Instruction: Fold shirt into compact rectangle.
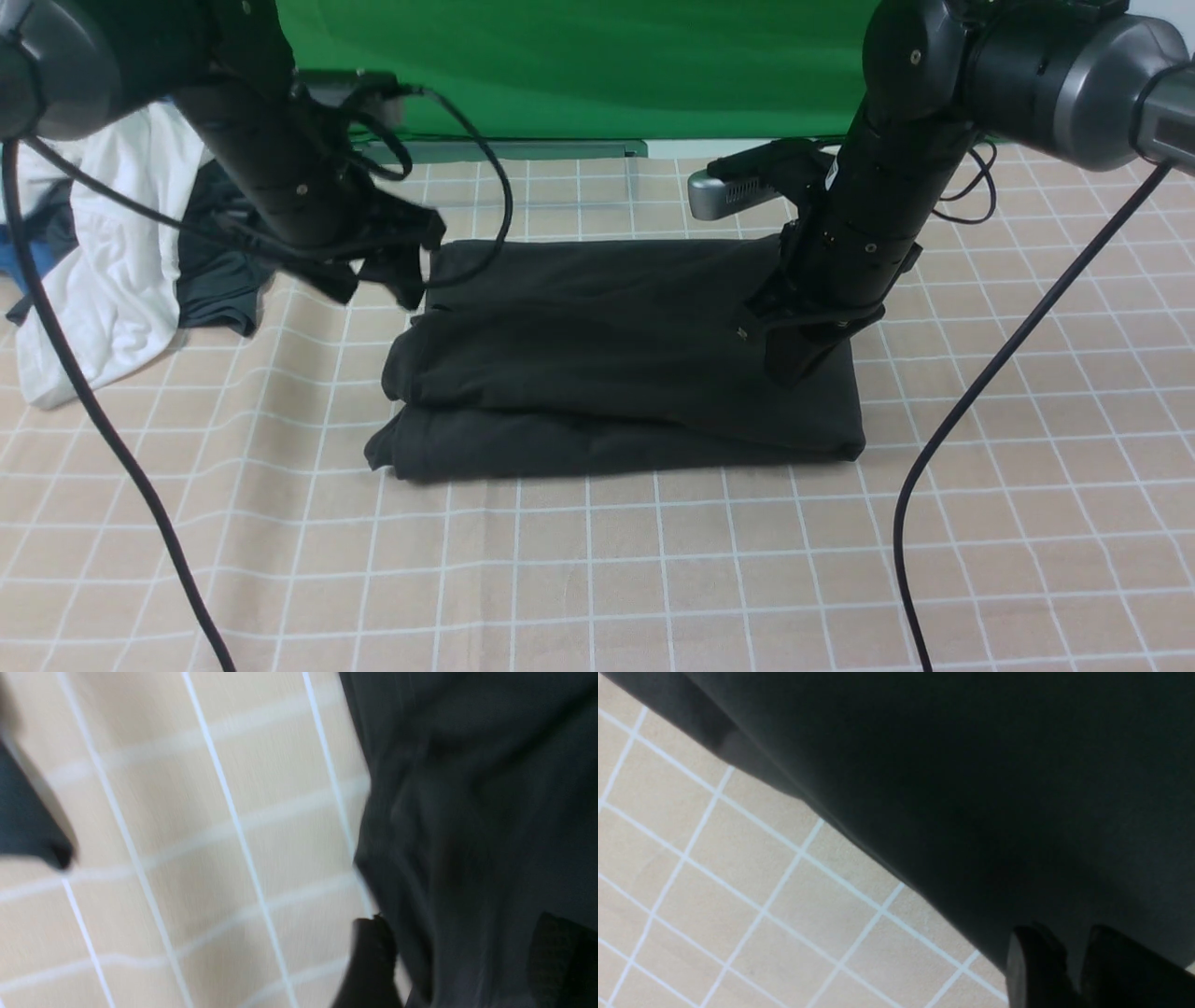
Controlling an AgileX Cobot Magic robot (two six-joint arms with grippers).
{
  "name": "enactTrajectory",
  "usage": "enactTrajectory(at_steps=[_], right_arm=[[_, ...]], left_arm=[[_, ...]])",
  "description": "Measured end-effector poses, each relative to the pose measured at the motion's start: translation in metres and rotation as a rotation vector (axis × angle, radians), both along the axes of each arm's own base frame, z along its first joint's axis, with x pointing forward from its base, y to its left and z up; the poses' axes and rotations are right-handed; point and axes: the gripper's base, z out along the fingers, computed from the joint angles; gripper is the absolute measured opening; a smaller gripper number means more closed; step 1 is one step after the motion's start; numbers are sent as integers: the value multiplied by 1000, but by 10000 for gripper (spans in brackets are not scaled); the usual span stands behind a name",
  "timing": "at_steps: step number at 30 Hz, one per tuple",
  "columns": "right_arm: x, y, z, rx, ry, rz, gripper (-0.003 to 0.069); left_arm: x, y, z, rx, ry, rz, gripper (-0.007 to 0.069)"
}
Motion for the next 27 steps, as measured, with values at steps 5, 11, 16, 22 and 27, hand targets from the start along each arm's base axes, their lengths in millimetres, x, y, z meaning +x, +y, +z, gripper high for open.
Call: enactTrajectory(at_steps=[5, 11, 16, 22, 27], right_arm=[[0, 0, 0, 1, -2, 0, 209], [2, 1, 0, 7, -19, -4, 216], [5, 2, 1, 18, -52, -11, 216], [5, 2, 1, 21, -56, -13, 216], [5, 2, 1, 21, -56, -13, 216]], left_arm=[[10, -7, -2, -82, -59, 29, 475], [23, -11, -49, -92, 25, 47, 420], [27, -12, -76, -82, 90, 50, 259], [31, -14, -79, -103, 67, 63, 44], [31, -15, -66, -122, 25, 68, 37]])
